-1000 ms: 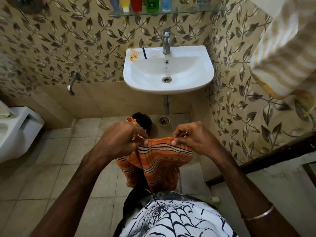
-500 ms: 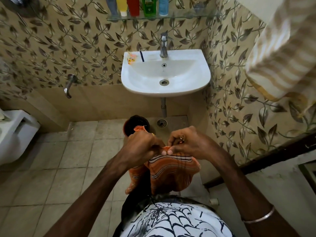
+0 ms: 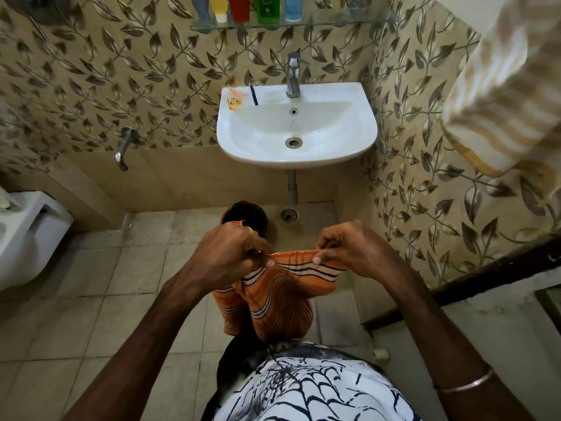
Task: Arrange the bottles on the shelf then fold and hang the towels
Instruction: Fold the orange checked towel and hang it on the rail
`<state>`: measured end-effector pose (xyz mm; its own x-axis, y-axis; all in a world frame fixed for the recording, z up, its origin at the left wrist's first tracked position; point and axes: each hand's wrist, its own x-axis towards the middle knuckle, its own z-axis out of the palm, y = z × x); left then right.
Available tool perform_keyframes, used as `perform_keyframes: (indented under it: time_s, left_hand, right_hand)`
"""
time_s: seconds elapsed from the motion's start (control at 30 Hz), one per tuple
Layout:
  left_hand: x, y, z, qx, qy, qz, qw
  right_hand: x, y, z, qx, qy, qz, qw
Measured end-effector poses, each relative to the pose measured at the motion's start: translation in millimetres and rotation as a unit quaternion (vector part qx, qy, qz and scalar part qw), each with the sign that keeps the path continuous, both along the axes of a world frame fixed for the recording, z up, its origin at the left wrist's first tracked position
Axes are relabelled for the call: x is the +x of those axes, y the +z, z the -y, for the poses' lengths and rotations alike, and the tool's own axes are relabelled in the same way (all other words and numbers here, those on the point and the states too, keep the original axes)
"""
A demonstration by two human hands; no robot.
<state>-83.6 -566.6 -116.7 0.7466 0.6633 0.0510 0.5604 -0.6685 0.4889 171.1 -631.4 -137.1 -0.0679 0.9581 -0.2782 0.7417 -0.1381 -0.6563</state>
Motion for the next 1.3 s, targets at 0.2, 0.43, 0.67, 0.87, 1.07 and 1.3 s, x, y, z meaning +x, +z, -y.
perform_keyframes:
  time_s: [0.2, 0.43, 0.67, 0.87, 1.07, 1.3]
  left_hand:
    - [-10.7, -1.9, -4.0, 0.007, 0.013, 0.001, 1.000]
    - [-10.4, -1.8, -4.6, 0.018, 0.008, -0.007, 1.000]
    - [-15.7, -2.9, -8.0, 0.026, 0.022, 0.000, 0.999]
    - [-25.8, -0.1, -12.5, 0.011, 0.052, 0.011, 0.999]
    - [-19.2, -5.3, -22.6, 0.029, 0.199, 0.052, 0.978]
    - [-16.6, -7.4, -36.0, -0.094, 0.375, 0.205, 0.899]
  right_hand:
    - [7.1, -2.8, -0.3, 0.007, -0.033, 0.000, 0.999]
    - [2.9, -11.7, -6.5, 0.077, -0.045, 0.045, 0.995]
    - [6.1, -14.7, -8.2, 0.068, -0.015, 0.111, 0.991]
    - [20.6, -22.0, -1.1, 0.091, -0.071, -0.036, 0.993]
    - [29.9, -16.9, -0.9, 0.108, -0.174, -0.061, 0.977]
    - [32.4, -10.6, 5.5, -0.011, -0.187, -0.175, 0.967]
